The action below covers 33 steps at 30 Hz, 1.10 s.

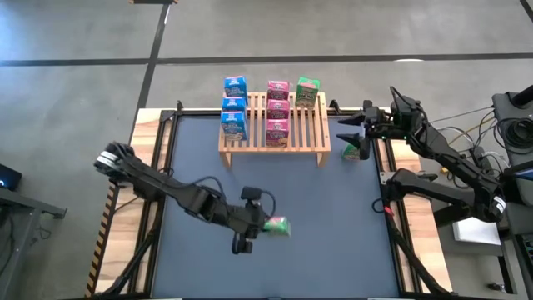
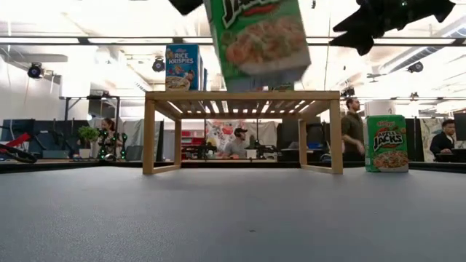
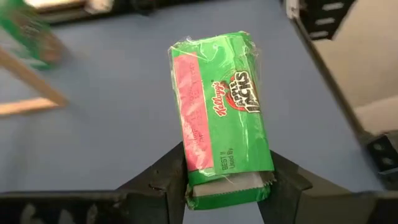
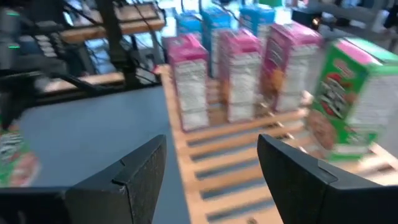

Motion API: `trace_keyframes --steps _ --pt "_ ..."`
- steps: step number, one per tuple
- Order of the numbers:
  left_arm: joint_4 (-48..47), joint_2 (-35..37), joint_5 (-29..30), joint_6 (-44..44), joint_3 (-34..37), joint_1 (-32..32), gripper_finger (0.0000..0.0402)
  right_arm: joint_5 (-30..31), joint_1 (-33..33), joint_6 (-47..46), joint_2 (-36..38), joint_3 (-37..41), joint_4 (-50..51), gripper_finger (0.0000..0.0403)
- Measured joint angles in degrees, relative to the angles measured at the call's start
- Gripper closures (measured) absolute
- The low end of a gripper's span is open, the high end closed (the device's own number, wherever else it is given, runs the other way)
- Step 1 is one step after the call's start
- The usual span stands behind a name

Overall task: Stack cereal on shelf
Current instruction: Put the bottom green cereal box on the shelf aligned with the other green cereal box

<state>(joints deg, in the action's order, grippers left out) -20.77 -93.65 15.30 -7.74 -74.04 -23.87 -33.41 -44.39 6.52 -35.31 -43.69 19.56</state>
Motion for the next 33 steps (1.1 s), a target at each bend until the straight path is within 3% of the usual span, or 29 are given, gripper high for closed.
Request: trace_keyframes --steps 9,18,25,33 --pt "-0.8 8.9 0.8 6.1 0.0 5.7 0.0267 0.5 10.7 -3.7 -0.1 1.8 -6.7 0.0169" --pt "-0.4 11.5 0.6 7.9 0.0 8.8 0.0267 0.8 21.5 -5.3 -0.1 4.9 -16.6 0.0168" --pt "0.3 11.6 0.6 9.1 0.0 9.0 0.0267 8.7 29.7 -5.9 -2.2 6.3 -23.3 0.0168" --pt "0.7 12.1 0.6 9.9 0.0 9.0 0.0267 21.6 38.6 -6.0 -10.2 4.8 -25.0 0.0168"
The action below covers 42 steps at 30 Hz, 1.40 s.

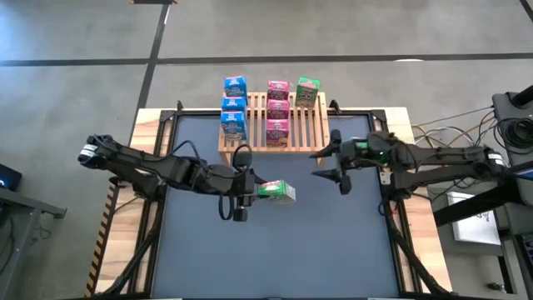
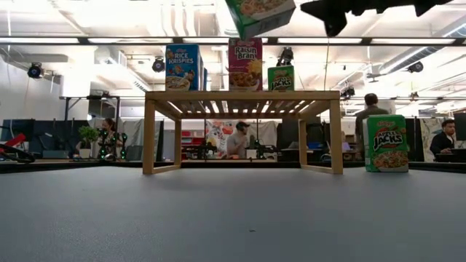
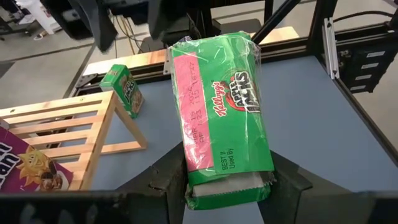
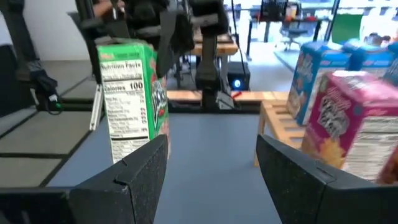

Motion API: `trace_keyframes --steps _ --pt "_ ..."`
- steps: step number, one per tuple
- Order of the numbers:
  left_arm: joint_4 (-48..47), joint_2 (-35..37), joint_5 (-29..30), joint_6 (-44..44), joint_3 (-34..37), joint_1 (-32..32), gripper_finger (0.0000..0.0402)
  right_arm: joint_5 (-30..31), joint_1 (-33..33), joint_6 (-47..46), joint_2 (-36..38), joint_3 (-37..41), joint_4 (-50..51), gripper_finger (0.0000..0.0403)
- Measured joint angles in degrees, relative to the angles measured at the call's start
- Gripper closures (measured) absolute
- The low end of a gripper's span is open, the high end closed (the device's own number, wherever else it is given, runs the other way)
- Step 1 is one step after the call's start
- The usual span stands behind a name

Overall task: Stack cereal on shelf
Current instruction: Put the bottom green cereal box on the shelf aligned with the other green cereal box

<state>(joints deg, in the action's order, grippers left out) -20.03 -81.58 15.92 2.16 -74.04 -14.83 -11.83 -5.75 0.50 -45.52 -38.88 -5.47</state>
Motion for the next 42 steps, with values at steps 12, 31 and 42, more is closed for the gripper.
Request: trace_keyframes --steps 12,31,42 --pt "-0.2 0.0 0.0 0.3 0.0 1.7 0.0267 1.5 5.2 -1.4 -11.8 -3.9 -6.1 0.0168" --pt "-3.2 0.1 0.5 0.1 0.0 3.0 0.0267 -3.8 5.2 -2.5 -19.0 -5.8 -9.9 0.0145" --pt "-2.9 0.1 0.2 0.1 0.0 3.0 0.0267 -3.2 5.4 -3.7 -21.9 -5.8 -12.7 0.0053"
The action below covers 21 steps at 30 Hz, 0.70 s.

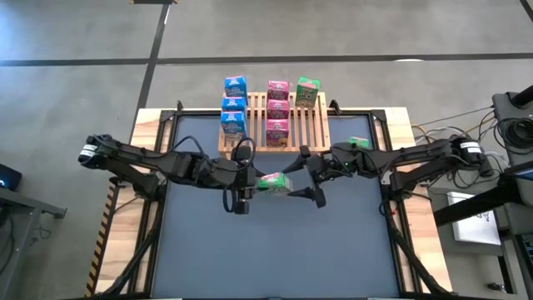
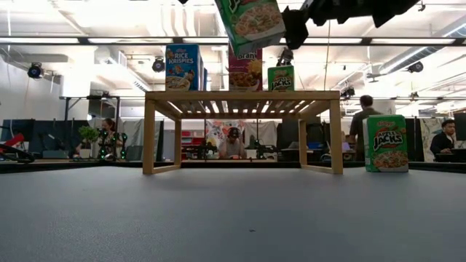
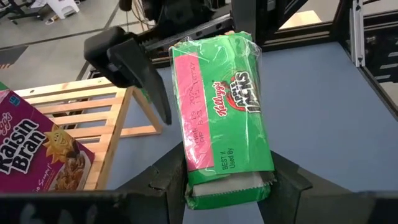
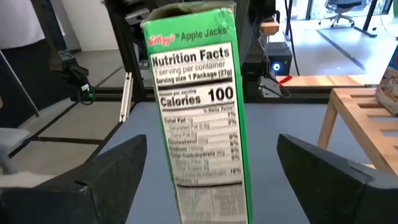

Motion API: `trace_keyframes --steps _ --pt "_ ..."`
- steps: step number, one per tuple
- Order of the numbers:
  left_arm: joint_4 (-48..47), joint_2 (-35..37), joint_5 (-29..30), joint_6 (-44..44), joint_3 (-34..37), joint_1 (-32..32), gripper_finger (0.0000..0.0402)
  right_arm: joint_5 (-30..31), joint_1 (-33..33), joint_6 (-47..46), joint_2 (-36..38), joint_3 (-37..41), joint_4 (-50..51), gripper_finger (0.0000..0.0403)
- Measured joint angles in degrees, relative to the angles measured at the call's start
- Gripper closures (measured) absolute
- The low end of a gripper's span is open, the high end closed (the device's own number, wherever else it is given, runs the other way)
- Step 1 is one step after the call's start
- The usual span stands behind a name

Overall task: Stack cereal on shelf
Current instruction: Put the bottom green cereal box on the shelf aligned with the other green cereal box

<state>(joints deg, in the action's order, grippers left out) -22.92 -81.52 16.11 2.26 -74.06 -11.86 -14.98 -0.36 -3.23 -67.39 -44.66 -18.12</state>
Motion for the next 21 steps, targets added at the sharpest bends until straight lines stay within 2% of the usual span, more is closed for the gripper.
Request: trace_keyframes --steps 4,10,16,21 --pt "0.2 0.0 -0.1 0.0 0.0 0.0 0.0267 0.0 0.0 -0.1 -1.7 0.0 -2.1 0.0052" --pt "0.2 0.0 -0.1 -0.4 0.0 0.0 0.0267 0.0 0.0 0.3 -2.1 0.0 -2.4 0.0079" --pt "0.5 0.0 -0.1 -1.3 0.0 0.0 0.0265 0.0 0.0 0.7 -2.0 0.0 -2.1 0.0126" --pt "0.9 0.0 -0.1 -1.5 0.0 0.0 0.0246 0.0 0.0 0.9 -2.0 0.0 -1.8 0.0171"
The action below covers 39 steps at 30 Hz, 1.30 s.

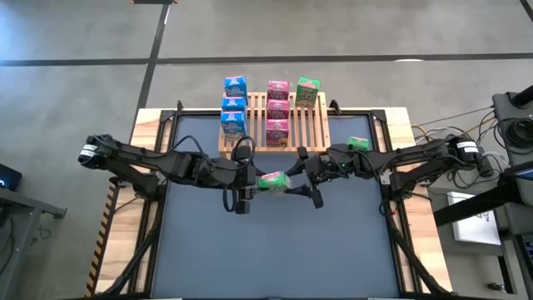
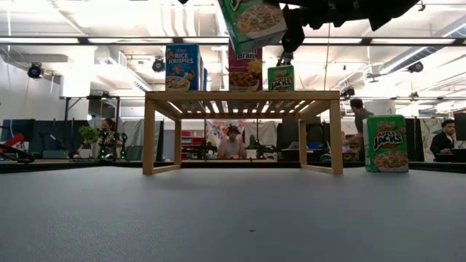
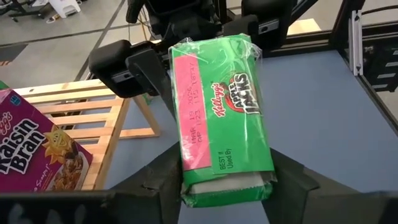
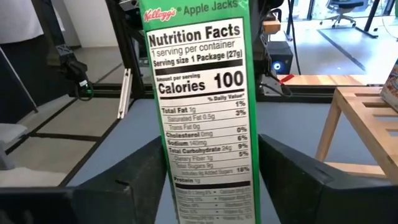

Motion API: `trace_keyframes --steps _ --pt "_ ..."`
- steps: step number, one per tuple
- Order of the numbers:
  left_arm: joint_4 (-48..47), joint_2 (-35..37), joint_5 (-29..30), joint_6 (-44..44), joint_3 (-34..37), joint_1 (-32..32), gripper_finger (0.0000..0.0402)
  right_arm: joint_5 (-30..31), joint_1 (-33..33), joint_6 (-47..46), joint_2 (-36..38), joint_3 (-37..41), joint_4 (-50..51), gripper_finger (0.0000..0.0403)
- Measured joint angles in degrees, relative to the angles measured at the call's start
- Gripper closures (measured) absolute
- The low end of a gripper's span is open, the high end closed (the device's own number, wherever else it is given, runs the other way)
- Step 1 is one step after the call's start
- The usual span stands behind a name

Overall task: Stack cereal on shelf
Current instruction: Put the bottom green cereal box on the shelf aligned with the other green cereal box

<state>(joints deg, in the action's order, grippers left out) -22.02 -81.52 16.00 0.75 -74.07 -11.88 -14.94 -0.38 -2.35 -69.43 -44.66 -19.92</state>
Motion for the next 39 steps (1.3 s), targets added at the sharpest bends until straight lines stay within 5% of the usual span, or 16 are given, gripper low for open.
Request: trace_keyframes --steps 13,22,27,39 --pt "-3.8 2.7 0.1 -0.4 0.0 0.0 0.0137 0.1 0.0 3.4 2.0 0.0 0.5 0.0222" --pt "-5.8 12.9 0.2 -1.5 2.3 -0.8 0.0118 3.5 -2.6 10.2 10.7 0.1 2.6 0.0221" --pt "0.2 19.3 0.1 -1.3 10.0 -1.5 0.0118 2.0 -8.2 11.1 14.5 0.3 3.6 0.0221" --pt "11.5 32.8 -0.1 -1.9 25.2 -1.6 0.0118 -13.8 -29.5 7.7 19.0 5.1 0.5 0.0224"
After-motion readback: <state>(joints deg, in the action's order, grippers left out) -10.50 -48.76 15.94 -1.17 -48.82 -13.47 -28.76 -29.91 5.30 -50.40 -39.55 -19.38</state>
